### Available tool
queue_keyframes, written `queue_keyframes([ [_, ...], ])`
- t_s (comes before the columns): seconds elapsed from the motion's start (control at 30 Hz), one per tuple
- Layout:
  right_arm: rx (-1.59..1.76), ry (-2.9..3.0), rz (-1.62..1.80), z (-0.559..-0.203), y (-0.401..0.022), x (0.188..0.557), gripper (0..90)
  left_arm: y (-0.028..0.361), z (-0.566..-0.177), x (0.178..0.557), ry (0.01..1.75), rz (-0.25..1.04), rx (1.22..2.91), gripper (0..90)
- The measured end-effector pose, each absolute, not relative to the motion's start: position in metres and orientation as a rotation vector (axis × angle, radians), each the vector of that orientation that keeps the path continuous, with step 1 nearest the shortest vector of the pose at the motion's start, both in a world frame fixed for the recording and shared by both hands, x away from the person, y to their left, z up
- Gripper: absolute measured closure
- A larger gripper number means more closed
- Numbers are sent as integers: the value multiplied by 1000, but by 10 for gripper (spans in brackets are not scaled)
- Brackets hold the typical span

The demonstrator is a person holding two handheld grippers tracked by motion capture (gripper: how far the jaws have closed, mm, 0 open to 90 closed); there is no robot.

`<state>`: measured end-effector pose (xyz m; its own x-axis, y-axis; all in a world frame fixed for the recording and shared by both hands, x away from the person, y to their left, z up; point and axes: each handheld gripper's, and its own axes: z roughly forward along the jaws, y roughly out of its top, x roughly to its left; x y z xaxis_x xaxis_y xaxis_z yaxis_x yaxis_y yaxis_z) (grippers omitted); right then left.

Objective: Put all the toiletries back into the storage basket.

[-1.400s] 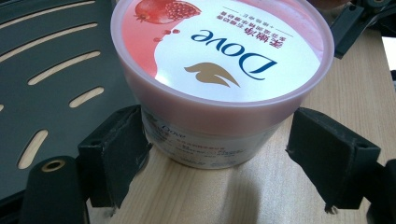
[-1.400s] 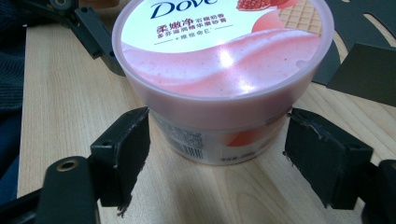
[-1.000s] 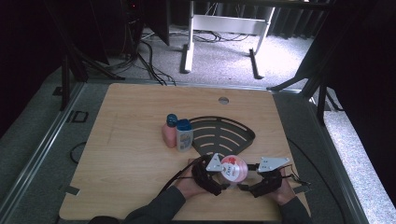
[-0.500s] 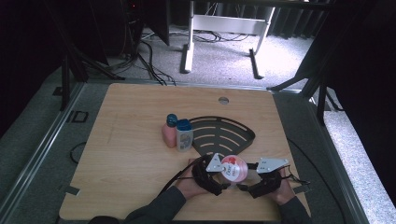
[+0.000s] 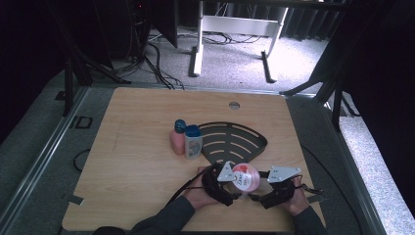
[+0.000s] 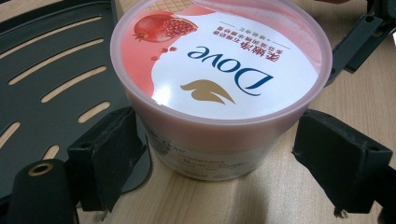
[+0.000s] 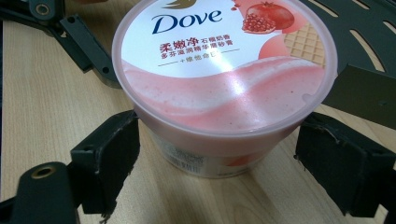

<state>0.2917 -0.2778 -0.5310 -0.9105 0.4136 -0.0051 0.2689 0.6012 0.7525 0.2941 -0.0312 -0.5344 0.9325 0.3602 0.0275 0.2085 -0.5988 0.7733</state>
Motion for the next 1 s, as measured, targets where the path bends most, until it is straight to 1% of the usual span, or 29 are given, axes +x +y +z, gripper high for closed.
queue_keyframes([
  [0.53,579,2636,1216,-522,-276,288,136,-29,-523,292,386,234,2233,145],
  [1.0,576,2633,1229,-512,-282,293,136,-34,-511,296,380,246,2238,146],
])
